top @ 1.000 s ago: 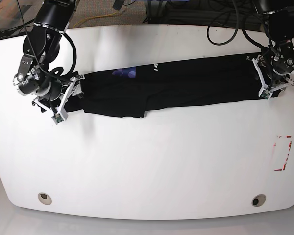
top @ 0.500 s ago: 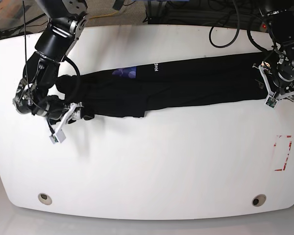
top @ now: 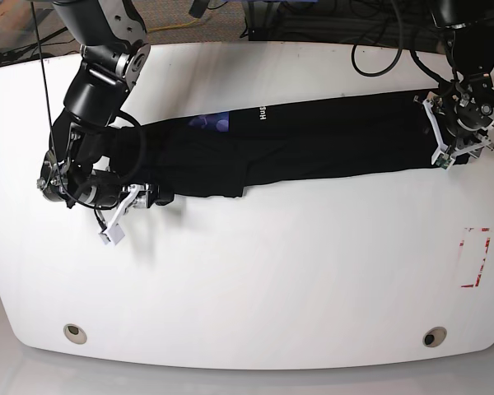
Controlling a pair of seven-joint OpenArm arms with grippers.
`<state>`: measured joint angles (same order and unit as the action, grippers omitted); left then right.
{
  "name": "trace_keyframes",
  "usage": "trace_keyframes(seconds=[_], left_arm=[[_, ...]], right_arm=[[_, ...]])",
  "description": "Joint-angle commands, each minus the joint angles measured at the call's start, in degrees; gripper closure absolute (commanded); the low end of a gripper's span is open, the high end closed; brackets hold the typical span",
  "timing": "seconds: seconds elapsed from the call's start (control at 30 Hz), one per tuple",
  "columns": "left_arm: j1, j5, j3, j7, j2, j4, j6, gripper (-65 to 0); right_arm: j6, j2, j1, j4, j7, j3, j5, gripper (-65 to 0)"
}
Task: Fold the T-shirt properly
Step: 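Release the fold and regrasp the folded strip ends with both grippers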
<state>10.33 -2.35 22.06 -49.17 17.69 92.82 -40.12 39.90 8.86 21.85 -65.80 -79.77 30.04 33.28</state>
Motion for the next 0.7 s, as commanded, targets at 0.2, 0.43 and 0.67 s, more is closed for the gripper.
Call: trace_keyframes(seconds=[0.2,0.43,0.67], left_arm=[[0.0,-1.1,-0.1,-0.7,0.7,-0.4,0.1,-40.7],[-1.2,-1.2,-0.7,0.8,0.7,-0.5,0.1,-40.7],[-1.3,-1.2,-1.9,1.6,2.0,-1.1,0.1,-40.7]], right_arm=[[0.1,0.4,0.4,-1.0,0.8,-3.0,1.5,-19.2],[0.1,0.4,-0.5,-4.9,2.7,-8.1,3.6,-11.1],[0.1,0.8,-0.7,-10.7,2.9,-11.4,4.5,-4.9]])
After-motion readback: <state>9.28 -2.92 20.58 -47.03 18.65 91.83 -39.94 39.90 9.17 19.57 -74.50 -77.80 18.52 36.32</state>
